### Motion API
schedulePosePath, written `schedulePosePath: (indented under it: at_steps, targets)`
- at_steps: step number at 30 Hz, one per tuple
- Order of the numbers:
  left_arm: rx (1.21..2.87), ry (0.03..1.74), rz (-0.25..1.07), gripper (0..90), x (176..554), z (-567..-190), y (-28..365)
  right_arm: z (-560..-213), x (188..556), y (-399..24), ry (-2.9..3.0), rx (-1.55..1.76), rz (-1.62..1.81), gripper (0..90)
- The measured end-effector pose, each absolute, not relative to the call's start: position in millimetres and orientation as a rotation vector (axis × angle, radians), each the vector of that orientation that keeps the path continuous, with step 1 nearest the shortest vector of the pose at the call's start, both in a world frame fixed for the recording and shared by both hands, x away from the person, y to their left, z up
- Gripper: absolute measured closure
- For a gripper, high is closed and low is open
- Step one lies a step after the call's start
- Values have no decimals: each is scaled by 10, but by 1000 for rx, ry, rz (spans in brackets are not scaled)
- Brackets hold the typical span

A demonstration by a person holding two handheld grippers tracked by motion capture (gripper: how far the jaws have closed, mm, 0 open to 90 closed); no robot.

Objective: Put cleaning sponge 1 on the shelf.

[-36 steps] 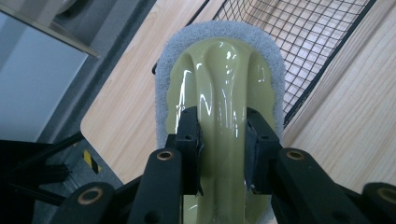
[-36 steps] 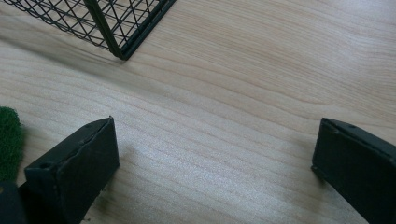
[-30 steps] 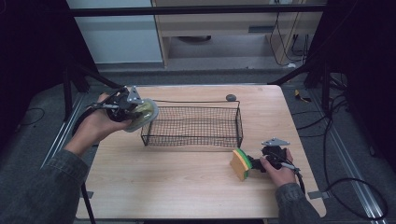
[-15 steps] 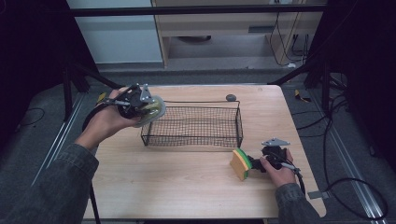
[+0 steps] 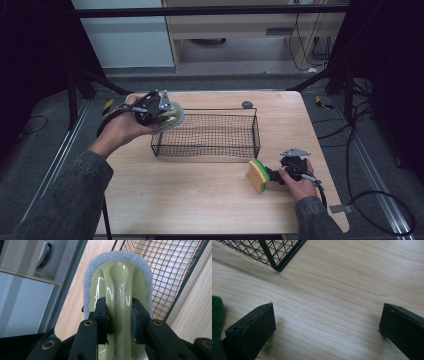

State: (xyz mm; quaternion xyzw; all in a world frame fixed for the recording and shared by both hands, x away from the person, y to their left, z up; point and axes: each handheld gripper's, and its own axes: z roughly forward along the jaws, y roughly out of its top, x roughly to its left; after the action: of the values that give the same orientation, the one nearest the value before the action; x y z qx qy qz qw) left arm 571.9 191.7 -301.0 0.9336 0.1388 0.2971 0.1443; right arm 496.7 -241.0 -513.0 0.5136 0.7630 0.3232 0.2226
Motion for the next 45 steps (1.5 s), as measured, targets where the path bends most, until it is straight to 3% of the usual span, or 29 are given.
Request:
schedulePosePath:
  at_steps: [13,45]
  targets:
    - [2737,300,876,706,5951,-3102,1778,-5132,4973,-2417,2113,1411,897,4]
    - [2788,96,739,706,6098,-3402,1709,-5128,4961,-2419,2120,1405,896,7]
